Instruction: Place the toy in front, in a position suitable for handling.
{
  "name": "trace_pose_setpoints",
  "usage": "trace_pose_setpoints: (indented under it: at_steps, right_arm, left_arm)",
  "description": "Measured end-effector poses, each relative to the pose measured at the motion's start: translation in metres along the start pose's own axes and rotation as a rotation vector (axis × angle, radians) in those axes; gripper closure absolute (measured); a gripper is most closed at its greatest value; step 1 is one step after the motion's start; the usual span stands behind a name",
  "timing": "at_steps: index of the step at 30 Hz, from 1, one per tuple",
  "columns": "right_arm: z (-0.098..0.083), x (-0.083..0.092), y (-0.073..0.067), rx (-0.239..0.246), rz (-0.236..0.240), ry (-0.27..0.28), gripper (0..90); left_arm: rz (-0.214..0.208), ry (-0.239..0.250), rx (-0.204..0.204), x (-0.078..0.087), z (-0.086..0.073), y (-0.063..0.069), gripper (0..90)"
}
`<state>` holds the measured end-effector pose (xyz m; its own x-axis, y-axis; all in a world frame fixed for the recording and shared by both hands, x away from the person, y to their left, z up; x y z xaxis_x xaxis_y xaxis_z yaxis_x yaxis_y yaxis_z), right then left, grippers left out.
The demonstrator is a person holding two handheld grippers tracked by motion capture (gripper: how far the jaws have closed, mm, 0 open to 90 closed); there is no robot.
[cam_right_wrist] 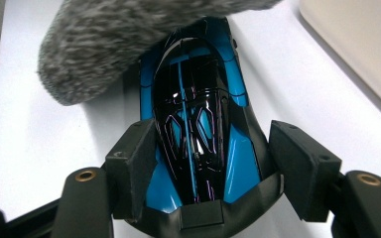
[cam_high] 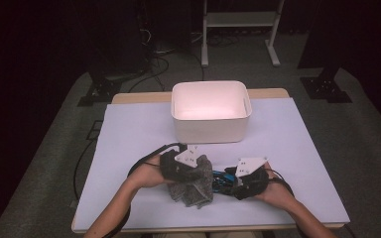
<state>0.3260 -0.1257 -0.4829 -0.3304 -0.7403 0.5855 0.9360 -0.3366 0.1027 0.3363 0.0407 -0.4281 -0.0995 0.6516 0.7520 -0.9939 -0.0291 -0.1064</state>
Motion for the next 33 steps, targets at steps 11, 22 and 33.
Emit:
trace_pose_setpoints:
  at_steps: [11,22,33]
  right_arm:
    - [0.001,0.006,-0.011,0.109,-0.061,0.012,35.3]
    - [0.001,0.009,-0.016,0.159,-0.093,0.015,37.1]
    - [0.001,0.009,-0.016,0.152,-0.095,0.017,38.4]
  left_arm:
    - [-0.051,-0.009,0.013,-0.013,0.021,-0.018,79.7]
    - [-0.160,-0.060,0.058,-0.035,0.022,-0.027,72.7]
    - [-0.241,-0.070,0.191,-0.051,0.013,-0.030,36.3]
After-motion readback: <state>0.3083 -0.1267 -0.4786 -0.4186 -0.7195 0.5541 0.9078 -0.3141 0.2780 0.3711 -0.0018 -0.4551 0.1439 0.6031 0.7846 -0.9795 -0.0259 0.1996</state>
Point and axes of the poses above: each handheld gripper's, and its own axes: x roughly backward along the jaws, z roughly out of its top, y roughly to its right, the point moved 7 cm from there along -x, roughly forward along the jaws, and after that the axes turned 4 degrees about y, right-handed, at the moved point
